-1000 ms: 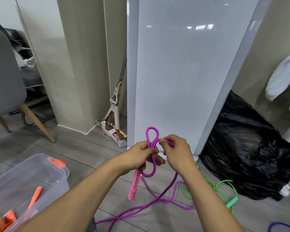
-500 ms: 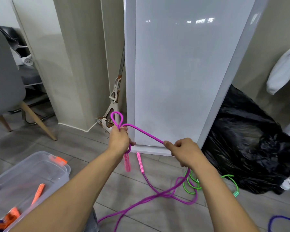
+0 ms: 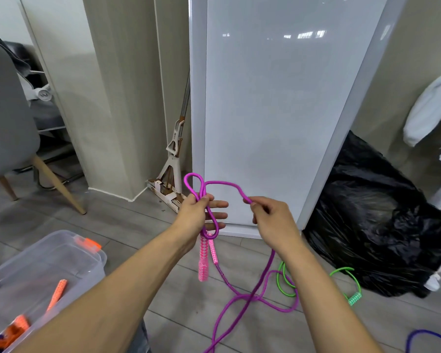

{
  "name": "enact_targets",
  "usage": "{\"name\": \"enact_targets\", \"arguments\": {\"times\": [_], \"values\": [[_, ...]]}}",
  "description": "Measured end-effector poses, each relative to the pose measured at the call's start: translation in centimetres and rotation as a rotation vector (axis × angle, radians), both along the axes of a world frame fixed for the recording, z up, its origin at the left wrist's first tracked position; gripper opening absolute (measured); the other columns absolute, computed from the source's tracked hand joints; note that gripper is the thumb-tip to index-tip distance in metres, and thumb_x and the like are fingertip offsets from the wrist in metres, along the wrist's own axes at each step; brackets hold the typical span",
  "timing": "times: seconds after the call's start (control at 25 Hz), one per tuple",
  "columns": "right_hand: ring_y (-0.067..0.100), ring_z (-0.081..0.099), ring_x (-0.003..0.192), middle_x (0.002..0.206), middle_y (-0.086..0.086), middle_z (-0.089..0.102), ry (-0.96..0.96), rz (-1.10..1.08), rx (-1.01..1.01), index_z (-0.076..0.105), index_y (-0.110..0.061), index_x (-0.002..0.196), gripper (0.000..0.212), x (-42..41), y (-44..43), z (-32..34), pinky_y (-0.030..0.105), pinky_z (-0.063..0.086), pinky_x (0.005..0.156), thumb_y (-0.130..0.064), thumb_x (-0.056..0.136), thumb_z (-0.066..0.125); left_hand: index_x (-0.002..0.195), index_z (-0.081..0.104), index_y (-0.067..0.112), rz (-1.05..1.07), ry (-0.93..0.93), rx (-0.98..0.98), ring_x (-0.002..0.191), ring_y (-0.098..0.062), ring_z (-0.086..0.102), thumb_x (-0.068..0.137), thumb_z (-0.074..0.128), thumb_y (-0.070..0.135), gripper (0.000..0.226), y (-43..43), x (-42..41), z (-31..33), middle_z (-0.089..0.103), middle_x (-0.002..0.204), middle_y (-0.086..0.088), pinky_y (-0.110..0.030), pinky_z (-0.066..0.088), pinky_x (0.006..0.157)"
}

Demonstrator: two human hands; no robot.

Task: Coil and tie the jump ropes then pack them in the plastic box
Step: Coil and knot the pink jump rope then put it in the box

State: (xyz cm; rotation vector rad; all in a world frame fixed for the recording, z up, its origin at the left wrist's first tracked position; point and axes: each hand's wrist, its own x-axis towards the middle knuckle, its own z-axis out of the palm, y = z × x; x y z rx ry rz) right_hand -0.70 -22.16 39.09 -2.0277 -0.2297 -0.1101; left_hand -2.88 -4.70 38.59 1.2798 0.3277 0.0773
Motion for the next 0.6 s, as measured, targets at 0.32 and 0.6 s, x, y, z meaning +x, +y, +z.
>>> {"name": "enact_targets", "arguments": {"times": [0.32,0.6], "values": [[0.005,0.07,0.09,0.098,-0.008,0.073,-0.009,0.06,0.018,0.066,-0.028,0.1,0.015,-1.4,2.9,-1.0,0.03,0.06,0.079,-0.014,0.096,0.06,0.108,0.063,0.002,-0.109,0.026,-0.078,0.074,-0.026,0.075,0.106,0.042,0.011,0.023,-1.7,-0.4,-0.3,0.073,0.086,-0.013,-0.038,0.06,0.056],[0.002,0.068,0.077,0.086,-0.01,0.075,-0.009,0.109,0.0,0.079,-0.03,0.095,0.019,-1.8,3.0,-1.2,0.006,0.044,0.062,-0.015,0.092,0.067,0.108,0.061,-0.003,-0.099,0.07,-0.045,0.078,-0.027,0.071,0.104,0.047,0.013,0.022,-1.1,0.1,-0.7,0.069,0.088,-0.019,-0.04,0.061,0.06]]}}
